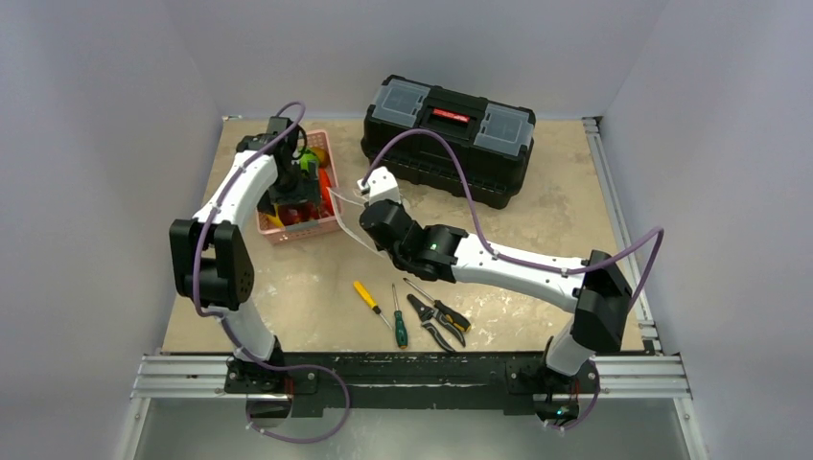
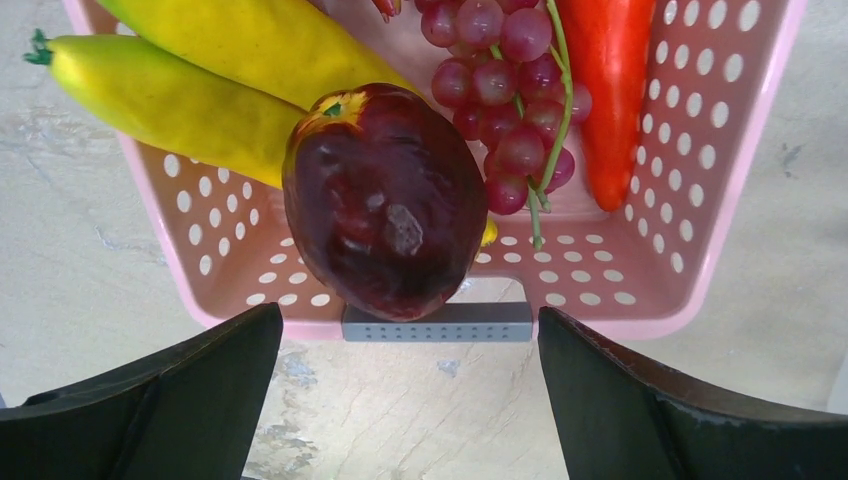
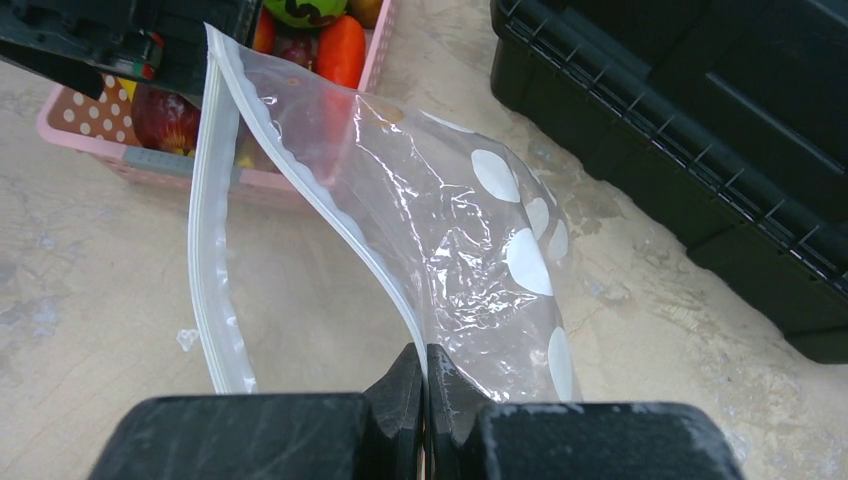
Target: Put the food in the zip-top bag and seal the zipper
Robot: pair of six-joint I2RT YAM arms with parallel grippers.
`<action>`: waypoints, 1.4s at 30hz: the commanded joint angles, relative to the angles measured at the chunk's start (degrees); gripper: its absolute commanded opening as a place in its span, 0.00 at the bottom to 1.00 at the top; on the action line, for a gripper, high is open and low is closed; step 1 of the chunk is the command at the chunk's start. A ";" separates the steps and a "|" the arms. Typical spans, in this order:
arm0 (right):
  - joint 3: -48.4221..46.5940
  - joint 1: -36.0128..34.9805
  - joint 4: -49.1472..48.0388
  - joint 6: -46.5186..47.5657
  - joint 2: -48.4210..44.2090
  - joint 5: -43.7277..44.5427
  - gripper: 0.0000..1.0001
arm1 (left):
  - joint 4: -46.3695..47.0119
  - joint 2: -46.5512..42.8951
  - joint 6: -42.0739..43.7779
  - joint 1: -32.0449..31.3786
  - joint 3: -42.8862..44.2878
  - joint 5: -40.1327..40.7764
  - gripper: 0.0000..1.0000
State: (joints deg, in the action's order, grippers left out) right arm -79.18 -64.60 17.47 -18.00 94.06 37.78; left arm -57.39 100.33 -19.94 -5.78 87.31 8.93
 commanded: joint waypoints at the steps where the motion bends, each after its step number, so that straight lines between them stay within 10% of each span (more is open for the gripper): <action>1: 0.49 -0.36 -2.20 -1.14 -2.50 -0.29 0.00 | 0.63 1.57 -0.01 0.20 1.89 0.31 1.00; 20: 3.55 -0.42 -1.22 -2.65 -5.46 0.31 0.00 | 0.65 6.92 1.22 1.47 3.42 0.90 0.92; 31: 3.55 -0.35 -1.23 -2.89 -5.70 0.09 0.00 | 1.51 1.66 1.84 1.46 3.01 0.05 0.30; 42: 2.82 2.12 -1.48 -4.03 -6.05 -4.42 0.00 | 21.34 -27.26 1.69 -0.74 -13.02 -22.37 0.20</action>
State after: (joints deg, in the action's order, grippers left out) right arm -75.16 -63.92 17.12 -20.56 90.45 36.12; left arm -48.49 84.38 -18.68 -4.78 80.05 -0.99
